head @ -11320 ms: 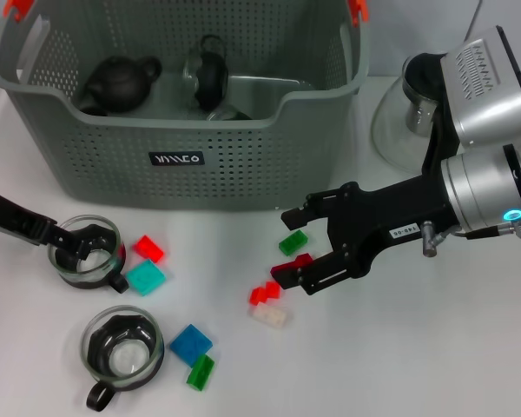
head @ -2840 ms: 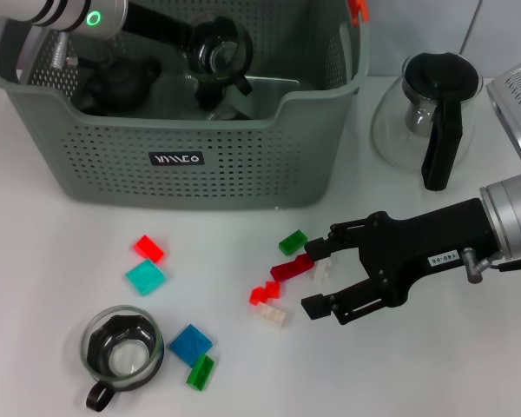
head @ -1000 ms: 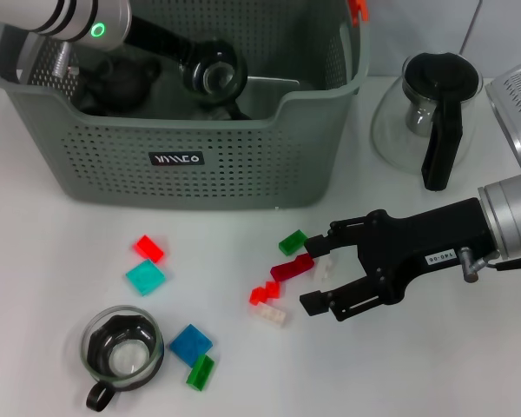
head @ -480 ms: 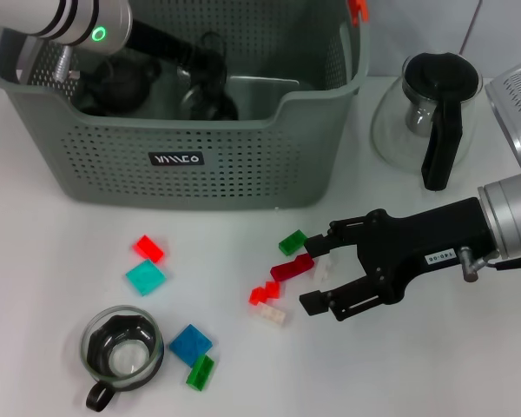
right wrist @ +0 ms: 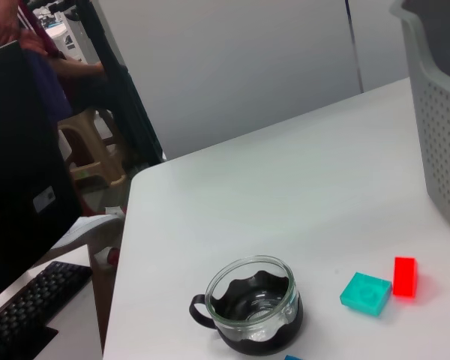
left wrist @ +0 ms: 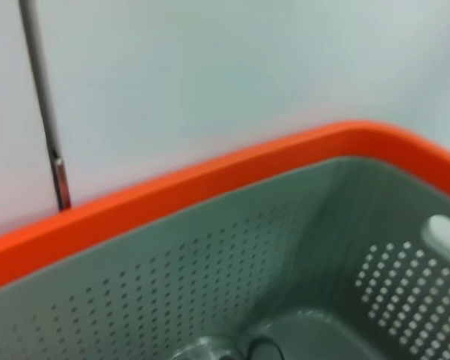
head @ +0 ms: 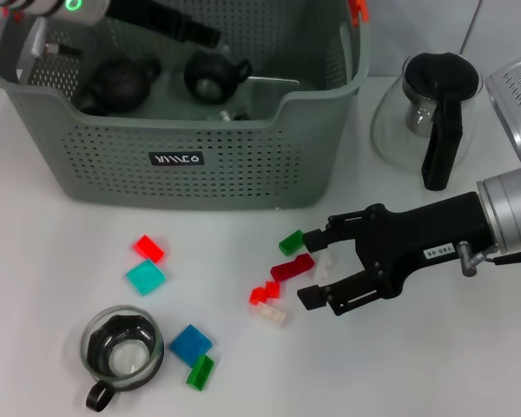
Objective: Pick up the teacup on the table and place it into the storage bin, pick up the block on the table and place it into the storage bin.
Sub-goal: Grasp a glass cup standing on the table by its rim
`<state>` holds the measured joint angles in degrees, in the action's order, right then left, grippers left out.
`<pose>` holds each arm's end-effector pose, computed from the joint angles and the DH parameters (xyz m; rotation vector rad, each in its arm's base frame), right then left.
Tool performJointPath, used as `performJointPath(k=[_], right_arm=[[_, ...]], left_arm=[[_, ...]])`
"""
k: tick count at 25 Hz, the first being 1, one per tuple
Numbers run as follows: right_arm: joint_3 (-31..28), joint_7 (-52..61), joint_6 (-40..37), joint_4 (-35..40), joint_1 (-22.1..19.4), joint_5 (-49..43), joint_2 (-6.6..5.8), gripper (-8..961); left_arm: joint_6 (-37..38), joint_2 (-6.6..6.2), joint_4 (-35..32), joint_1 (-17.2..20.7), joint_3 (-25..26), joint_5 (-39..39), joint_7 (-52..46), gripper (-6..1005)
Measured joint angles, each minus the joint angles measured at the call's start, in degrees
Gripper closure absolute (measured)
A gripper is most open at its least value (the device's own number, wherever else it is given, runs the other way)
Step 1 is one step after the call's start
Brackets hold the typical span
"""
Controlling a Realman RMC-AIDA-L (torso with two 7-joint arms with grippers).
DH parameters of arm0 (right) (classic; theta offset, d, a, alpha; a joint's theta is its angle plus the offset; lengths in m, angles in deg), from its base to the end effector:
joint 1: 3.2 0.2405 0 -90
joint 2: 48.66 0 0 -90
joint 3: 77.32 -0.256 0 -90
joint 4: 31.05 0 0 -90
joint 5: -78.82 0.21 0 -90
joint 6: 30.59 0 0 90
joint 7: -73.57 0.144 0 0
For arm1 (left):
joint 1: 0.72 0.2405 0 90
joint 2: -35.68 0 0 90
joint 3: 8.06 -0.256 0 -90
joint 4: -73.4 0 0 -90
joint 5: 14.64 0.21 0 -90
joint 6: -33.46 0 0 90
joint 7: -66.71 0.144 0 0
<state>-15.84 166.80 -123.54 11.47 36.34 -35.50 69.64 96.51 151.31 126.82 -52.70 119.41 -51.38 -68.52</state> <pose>0.1846 0.3398 -0.0328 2.9885 -0.4539 -0.4093 -0.1521 0.4762 0.0557 -2.3118 -0.8720 -0.1324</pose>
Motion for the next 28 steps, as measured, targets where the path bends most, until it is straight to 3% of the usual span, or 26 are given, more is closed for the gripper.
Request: performJointPath(k=[3, 9, 18, 23, 28], right_arm=[[-0.4, -0.1, 0.0, -0.1, 0.3, 0.0, 0.0, 41], [-0.9, -0.1, 0.0, -0.1, 0.4, 0.1, 0.08, 42], [-2.0, -0.4, 0.1, -0.2, -0.2, 0.2, 0.09, 42], [-2.2, -0.7, 0.1, -0.2, -0.2, 0.1, 0.09, 42], [-2.2, -0.9, 0.1, -0.3, -0.2, 0.1, 0.09, 42]], left_arm=[[3.6, 0.08, 4.1, 0.6, 0.5, -0.1, -0.9, 168], [11.9, 0.85, 14.3, 3.1, 1.2, -2.1, -1.6, 145], [27.5, 1.72, 27.6, 10.5, 5.3, -10.9, -0.6, 146], [34.9, 1.8, 31.4, 13.0, 8.3, -17.9, 1.3, 149], [43.5, 1.79, 30.9, 14.3, 13.5, -22.9, 5.4, 152]])
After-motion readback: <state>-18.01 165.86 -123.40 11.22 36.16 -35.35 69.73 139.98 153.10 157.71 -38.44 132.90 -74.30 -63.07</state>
